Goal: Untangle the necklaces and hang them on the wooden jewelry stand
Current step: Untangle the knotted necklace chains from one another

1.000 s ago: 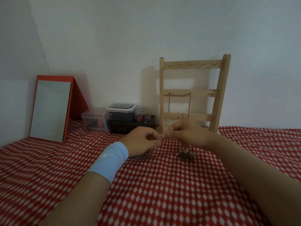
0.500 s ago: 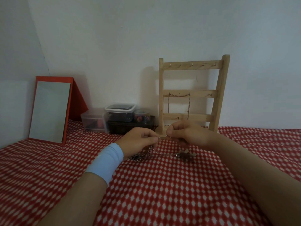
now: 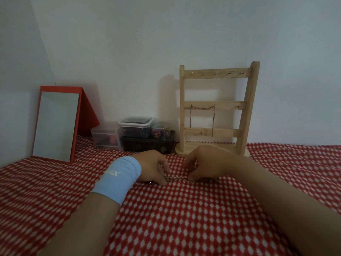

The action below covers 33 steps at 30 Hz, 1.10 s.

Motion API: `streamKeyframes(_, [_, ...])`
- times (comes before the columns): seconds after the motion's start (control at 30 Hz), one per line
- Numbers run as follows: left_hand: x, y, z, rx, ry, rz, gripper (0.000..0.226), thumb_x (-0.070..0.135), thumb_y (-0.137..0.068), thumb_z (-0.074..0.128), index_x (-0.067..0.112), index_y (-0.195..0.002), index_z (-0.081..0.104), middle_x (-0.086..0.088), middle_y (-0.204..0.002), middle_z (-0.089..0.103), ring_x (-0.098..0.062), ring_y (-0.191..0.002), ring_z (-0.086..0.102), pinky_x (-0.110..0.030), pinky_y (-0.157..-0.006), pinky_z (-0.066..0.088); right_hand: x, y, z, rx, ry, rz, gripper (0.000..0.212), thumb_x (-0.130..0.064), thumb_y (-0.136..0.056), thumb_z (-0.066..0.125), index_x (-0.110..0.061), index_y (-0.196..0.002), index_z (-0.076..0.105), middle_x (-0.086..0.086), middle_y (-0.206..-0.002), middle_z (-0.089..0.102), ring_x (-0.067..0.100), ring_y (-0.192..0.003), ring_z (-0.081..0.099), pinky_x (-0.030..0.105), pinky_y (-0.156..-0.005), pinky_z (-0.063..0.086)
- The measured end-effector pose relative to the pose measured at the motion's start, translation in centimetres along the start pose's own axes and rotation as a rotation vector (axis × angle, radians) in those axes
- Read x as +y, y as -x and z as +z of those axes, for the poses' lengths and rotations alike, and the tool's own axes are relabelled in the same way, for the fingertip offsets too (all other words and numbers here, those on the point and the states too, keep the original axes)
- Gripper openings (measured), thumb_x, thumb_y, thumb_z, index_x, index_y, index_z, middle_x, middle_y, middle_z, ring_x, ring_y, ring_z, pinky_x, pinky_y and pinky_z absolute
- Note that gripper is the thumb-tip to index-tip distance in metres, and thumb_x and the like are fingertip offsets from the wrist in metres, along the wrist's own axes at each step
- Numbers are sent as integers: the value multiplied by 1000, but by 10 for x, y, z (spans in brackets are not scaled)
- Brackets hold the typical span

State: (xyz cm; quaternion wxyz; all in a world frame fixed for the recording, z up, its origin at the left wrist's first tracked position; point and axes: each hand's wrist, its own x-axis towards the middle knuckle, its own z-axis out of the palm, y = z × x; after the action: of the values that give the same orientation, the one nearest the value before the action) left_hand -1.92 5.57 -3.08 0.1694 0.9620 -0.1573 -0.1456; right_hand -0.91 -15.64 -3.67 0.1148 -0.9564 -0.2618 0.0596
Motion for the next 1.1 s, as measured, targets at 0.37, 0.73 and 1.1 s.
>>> streamKeyframes(0.37, [-7, 7, -13, -68, -256, -172, 39, 4, -83, 64, 31, -110, 71, 3, -134, 54, -17, -119, 53, -27, -101, 46, 9, 3, -8, 37, -47, 71, 6, -37, -96, 67, -33, -96, 72, -20, -94, 67, -4, -88, 61, 13, -75, 47])
streamKeyframes(0.73, [22, -7, 13, 186, 479, 172, 17, 22, -94, 62, 11, -93, 76, 0, -82, 77, -18, -79, 73, -29, -85, 56, 12, 3, -9, 236, -473, -36, 4, -24, -87, 78, -20, -88, 76, -5, -87, 77, 6, -82, 73, 25, -82, 60])
streamKeyframes(1.1, [16, -6, 13, 332, 656, 204, 8, 15, -89, 68, 13, -87, 75, -2, -74, 75, -12, -56, 61, -22, -60, 52, 10, 2, -6, 270, -630, -37, 5, -17, -87, 78, -16, -92, 76, 0, -90, 78, 10, -83, 74, 26, -81, 60])
